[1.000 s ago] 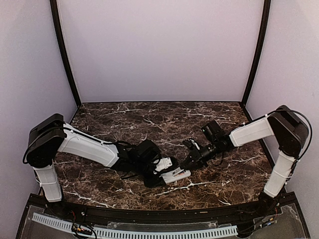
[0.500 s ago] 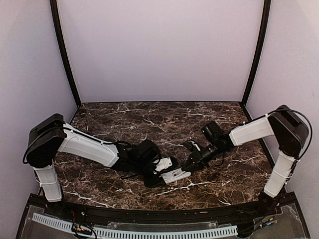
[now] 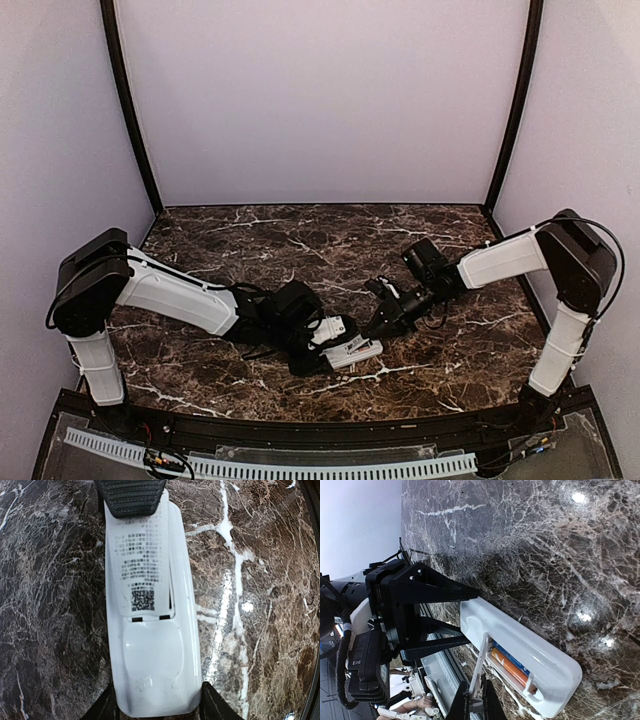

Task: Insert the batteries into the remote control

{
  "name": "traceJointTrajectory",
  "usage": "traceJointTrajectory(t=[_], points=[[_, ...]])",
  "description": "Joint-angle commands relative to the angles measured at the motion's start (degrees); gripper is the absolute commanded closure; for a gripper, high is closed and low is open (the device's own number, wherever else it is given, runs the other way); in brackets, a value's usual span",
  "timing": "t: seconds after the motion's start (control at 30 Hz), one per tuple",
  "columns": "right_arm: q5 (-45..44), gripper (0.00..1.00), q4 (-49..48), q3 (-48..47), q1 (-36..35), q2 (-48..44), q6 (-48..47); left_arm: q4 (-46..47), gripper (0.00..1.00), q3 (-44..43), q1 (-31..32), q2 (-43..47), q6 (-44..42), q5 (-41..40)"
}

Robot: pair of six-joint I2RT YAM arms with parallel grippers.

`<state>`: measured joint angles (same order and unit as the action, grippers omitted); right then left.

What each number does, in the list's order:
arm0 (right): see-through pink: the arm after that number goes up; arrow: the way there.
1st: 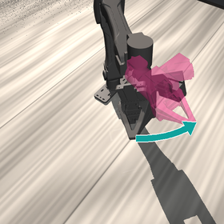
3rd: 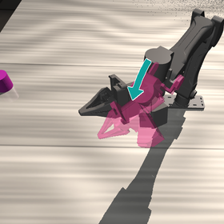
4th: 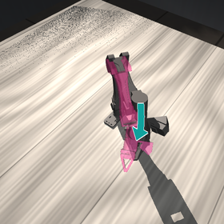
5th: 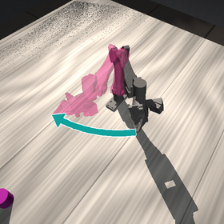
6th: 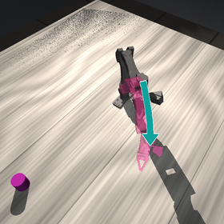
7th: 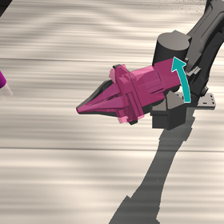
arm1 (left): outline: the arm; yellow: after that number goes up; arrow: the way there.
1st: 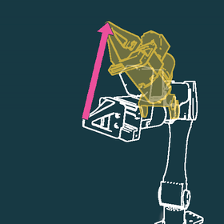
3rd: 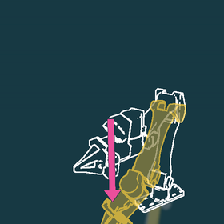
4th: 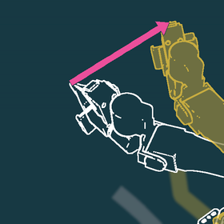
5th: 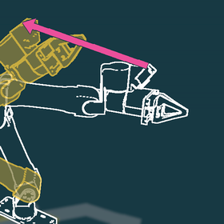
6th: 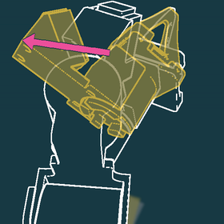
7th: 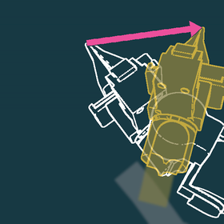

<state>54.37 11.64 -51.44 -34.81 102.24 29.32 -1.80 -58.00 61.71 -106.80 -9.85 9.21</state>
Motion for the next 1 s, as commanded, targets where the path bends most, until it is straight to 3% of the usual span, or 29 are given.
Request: traceJointTrajectory(t=[0.0, 0.43, 0.97], points=[[-0.6, 1.0, 0.0, -0.4, 0.3, 0.8, -0.4, -6.5, 0.92, 2.5, 0.5, -2.3, 0.7, 2.6], [-0.1, 1.0, 0.2, 1.3, 0.2, 0.4, 1.3, -6.5, 0.92, 2.4, 0.4, -2.3, 0.6, 2.7], [-0.3, 1.0, -6.6, 3.5, -1.2, 1.9, 6.4, -6.4, 0.92, 2.5, 0.4, -2.4, 0.7, 2.6]])
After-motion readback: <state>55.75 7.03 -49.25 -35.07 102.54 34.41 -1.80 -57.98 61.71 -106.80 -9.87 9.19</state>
